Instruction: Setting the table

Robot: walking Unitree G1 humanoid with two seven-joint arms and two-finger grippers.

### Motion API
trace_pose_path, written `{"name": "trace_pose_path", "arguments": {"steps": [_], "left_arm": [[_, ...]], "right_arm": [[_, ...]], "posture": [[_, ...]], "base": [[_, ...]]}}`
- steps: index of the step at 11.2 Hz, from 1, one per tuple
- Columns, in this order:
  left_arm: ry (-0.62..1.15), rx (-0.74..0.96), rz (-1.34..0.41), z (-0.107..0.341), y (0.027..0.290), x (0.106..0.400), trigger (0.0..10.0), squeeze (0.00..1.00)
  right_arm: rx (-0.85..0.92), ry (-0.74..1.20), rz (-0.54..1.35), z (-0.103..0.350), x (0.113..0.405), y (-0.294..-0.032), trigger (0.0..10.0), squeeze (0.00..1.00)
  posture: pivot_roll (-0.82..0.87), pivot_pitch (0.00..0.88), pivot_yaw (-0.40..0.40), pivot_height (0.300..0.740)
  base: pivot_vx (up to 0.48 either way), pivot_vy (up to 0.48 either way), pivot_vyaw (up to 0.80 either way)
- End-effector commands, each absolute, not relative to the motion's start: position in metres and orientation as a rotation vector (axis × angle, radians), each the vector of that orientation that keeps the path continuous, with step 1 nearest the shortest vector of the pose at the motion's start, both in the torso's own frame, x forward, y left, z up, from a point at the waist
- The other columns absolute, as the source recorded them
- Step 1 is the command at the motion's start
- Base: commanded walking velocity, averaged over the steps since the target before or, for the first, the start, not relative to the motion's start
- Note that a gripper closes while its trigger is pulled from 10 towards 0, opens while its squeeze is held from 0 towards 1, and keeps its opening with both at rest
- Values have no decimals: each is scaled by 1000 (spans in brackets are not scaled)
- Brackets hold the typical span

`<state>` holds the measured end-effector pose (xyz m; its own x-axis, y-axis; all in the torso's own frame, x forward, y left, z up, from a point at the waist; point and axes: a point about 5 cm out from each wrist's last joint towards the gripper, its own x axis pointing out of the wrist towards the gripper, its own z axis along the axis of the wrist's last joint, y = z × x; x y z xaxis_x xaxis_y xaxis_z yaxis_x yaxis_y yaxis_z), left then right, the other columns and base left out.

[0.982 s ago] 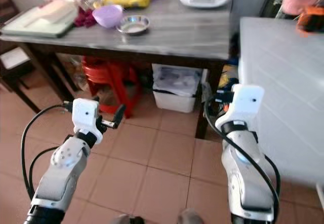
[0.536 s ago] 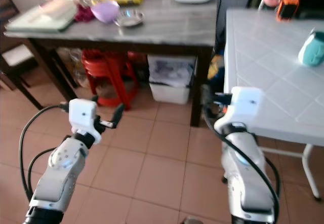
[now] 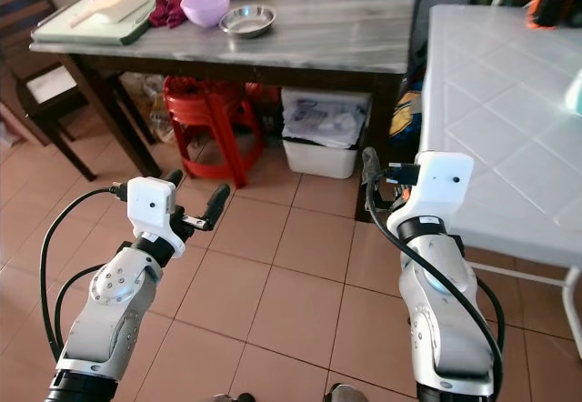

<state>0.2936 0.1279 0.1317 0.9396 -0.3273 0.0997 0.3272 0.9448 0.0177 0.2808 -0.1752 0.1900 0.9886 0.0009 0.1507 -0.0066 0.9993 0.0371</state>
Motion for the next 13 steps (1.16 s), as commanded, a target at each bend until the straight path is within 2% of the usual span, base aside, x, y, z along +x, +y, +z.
{"name": "trace_pose_path", "arguments": {"steps": [1,6,12,13], "left_arm": [[-107,-2,-329,132,131,293,10000,0],[-106,-2,-339,133,132,294,10000,0],[-99,5,-342,131,133,293,10000,0],[-99,5,-342,132,132,294,10000,0]], "right_arm": [[34,-158,20,191,282,-172,10000,0],[44,-156,18,190,282,-171,10000,0],[48,-154,15,190,281,-171,10000,0],[49,-155,15,189,281,-171,10000,0]], "posture": [[-73,119,105,740],[-73,120,111,740],[-75,122,113,740],[-76,122,113,740]], "base": [[0,-289,0],[0,-332,0],[0,-324,-525],[0,-319,0]]}}
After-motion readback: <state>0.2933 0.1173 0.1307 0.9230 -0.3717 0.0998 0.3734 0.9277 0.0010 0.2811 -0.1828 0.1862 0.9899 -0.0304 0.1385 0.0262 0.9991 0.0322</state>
